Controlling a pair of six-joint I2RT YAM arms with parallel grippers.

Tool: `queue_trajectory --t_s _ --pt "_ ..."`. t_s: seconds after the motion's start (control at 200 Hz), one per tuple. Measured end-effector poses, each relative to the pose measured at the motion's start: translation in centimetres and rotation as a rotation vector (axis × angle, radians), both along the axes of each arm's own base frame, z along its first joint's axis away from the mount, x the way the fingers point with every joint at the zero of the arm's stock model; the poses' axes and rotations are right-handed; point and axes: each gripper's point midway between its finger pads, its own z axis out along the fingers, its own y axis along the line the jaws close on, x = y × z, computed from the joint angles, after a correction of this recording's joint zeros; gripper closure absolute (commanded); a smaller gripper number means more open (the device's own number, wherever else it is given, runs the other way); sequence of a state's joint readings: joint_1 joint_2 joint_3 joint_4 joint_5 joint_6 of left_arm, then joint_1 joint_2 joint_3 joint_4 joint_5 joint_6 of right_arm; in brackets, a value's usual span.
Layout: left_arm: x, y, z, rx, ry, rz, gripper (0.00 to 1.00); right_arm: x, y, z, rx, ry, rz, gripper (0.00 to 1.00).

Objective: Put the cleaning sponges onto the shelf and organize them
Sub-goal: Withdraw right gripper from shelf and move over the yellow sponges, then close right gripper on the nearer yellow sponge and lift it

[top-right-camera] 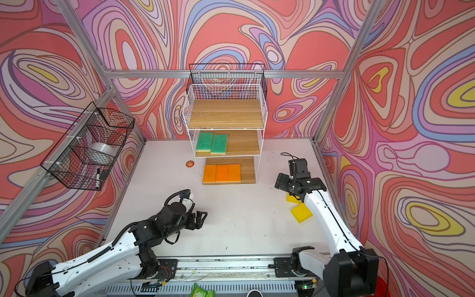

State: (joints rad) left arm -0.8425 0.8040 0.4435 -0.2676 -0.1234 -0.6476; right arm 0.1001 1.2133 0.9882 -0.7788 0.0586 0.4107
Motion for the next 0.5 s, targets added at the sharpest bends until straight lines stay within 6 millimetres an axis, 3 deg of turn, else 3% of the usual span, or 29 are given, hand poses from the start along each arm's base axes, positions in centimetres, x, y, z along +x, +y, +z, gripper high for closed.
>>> queue_trajectory --t_s 0.205,0.501 --pt "-0.3 -0.2 -1.1 -0.026 0.01 -0.005 0.15 1.5 -0.9 -4.9 -0.07 0.129 -0.026 0.3" --pt "-0.2 -1.0 -2.2 -0.049 0.034 -0.011 0.15 1.6 -1.9 -8.5 -0.135 0.229 -0.04 0.35"
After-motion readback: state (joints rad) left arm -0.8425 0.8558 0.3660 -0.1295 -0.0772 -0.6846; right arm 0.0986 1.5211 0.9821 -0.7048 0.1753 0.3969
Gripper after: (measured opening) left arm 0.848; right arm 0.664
